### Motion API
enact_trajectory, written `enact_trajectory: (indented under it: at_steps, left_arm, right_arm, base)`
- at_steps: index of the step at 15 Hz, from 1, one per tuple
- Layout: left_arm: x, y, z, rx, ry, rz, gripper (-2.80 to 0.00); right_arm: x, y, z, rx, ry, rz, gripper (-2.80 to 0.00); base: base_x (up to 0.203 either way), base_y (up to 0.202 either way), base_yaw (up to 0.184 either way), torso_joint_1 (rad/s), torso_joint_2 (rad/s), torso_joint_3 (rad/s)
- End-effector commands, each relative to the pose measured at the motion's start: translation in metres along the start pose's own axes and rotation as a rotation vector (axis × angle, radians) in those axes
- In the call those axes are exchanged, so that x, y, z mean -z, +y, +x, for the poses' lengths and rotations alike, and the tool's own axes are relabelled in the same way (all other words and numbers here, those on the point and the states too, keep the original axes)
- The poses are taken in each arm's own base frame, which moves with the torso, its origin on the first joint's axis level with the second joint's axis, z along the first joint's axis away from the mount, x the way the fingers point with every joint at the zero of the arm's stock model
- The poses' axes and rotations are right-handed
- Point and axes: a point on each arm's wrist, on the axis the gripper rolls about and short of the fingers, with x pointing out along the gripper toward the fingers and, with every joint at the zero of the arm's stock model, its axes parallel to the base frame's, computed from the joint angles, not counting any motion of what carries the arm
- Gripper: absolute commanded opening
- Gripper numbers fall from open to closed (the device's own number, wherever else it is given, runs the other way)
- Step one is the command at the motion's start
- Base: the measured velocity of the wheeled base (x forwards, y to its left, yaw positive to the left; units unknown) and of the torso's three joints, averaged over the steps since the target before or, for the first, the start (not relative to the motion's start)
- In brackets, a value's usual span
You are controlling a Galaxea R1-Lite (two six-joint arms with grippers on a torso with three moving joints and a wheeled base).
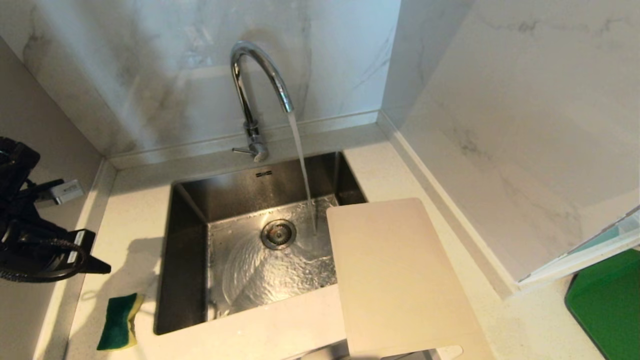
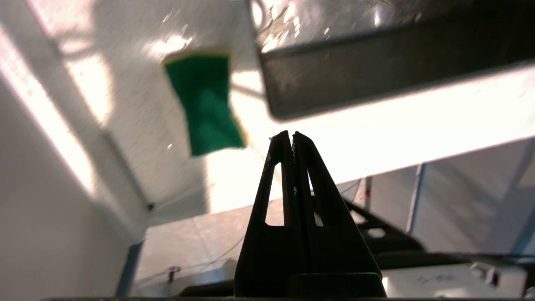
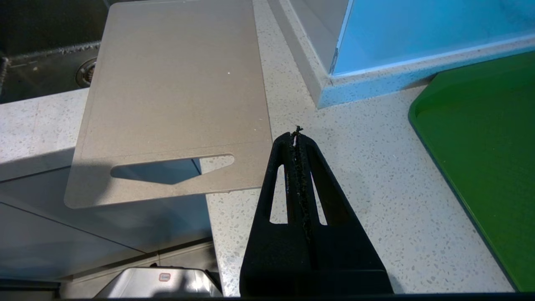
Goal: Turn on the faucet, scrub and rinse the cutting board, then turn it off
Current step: Pick up the cleaning cloth
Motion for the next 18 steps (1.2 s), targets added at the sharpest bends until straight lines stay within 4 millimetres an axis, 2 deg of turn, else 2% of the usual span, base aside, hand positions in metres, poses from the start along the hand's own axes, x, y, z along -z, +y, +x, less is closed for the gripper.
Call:
enact_trajectory:
  at_steps: [1, 4, 8, 11, 15, 16, 18]
  left_arm:
    - [0.016, 0.008, -0.009, -0.011, 0.009, 0.051, -2.80]
    - [0.033, 0.021, -0.011, -0.051, 0.070, 0.113, -2.80]
    - [0.055, 0.044, 0.007, -0.097, 0.179, 0.018, -2.80]
    - [0.064, 0.051, 0.020, -0.142, 0.241, 0.023, -2.80]
    - [0.058, 0.054, 0.035, -0.137, 0.245, 0.026, -2.80]
    - [0.057, 0.054, 0.040, -0.134, 0.252, 0.029, 0.00]
    - [0.054, 0.053, 0.049, -0.122, 0.259, 0.041, 0.00]
  right_arm:
    - [0.000, 0.000, 0.000, -0.001, 0.002, -0.001, -2.80]
    - [0.000, 0.000, 0.000, -0.001, 0.002, -0.001, -2.80]
    - [0.000, 0.000, 0.000, -0.001, 0.002, -0.001, -2.80]
    - [0.000, 0.000, 0.000, -0.001, 0.002, -0.001, -2.80]
    - [0.000, 0.000, 0.000, -0.001, 0.002, -0.001, -2.80]
    - [0.000, 0.000, 0.000, -0.001, 0.002, -0.001, -2.80]
    - [0.000, 0.000, 0.000, -0.001, 0.002, -0.001, -2.80]
  base:
    - [0.000, 0.000, 0.000, 0.000, 0.00, 0.000]
    - [0.000, 0.000, 0.000, 0.000, 0.00, 0.000]
    - [0.000, 0.000, 0.000, 0.000, 0.00, 0.000]
    - [0.000, 0.000, 0.000, 0.000, 0.00, 0.000]
    - [0.000, 0.000, 0.000, 0.000, 0.00, 0.000]
    - [0.000, 0.000, 0.000, 0.000, 0.00, 0.000]
    - [0.000, 0.000, 0.000, 0.000, 0.00, 0.000]
